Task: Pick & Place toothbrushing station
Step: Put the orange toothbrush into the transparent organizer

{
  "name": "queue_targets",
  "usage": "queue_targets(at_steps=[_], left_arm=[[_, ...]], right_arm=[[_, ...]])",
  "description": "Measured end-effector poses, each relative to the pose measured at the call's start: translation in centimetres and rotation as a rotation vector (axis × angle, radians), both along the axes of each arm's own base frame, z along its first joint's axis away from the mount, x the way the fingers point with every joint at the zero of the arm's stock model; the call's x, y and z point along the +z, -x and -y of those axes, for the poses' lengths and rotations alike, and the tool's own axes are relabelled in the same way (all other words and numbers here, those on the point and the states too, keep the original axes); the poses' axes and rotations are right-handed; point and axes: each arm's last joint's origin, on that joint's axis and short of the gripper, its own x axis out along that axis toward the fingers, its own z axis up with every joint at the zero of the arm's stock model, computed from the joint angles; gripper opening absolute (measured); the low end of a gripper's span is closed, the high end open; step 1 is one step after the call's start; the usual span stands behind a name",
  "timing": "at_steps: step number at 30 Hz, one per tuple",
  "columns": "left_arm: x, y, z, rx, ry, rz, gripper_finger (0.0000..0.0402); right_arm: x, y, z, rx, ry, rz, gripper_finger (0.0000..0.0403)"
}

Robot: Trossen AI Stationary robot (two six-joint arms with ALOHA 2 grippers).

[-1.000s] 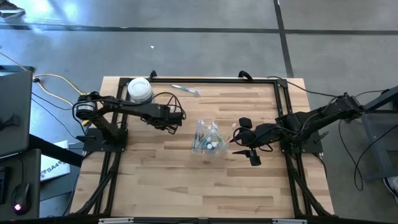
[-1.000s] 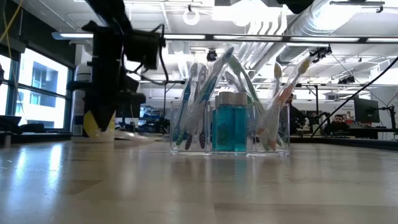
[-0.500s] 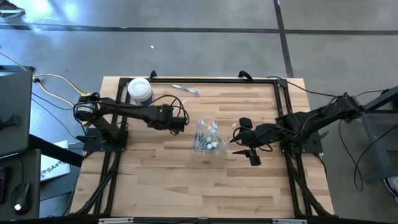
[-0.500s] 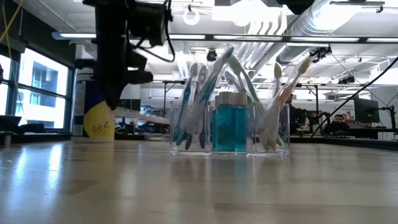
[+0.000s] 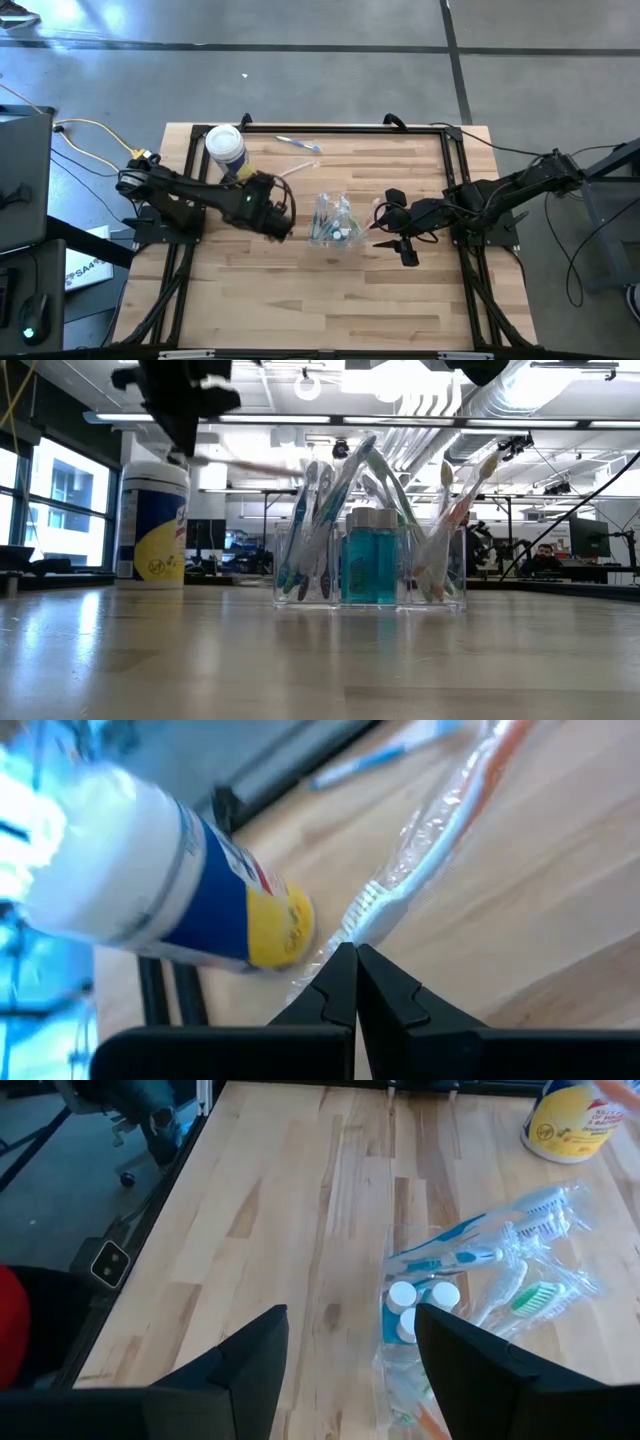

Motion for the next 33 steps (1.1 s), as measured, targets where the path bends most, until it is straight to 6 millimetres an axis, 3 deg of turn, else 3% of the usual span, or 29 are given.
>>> queue_targets(at_steps=[8,21,28,33], left_arm=[[0.8,0.6,3.0,-0.16,-0.21,0.065,0.0],[1.5,0.5,3.3,-0.274,-0.481,0.066,0.0],[2.4,0.9,5.1,-0.385,-0.636,0.092,0.0],[3.3,0.8,6.4,-0.458,-0.728,0.081,0.0]], right_arm=[[0.0,0.0,0.0,-0.015,-0.022,0.0,0.0212],[0.3,-0.2,-0.1,-0.036,-0.085,0.021,0.0212],[0.6,-0.3,-0.9,0.166,-0.172,0.028,0.0212],[1.2,-0.6,-1.0,0.19,-0.195,0.1,0.0212]])
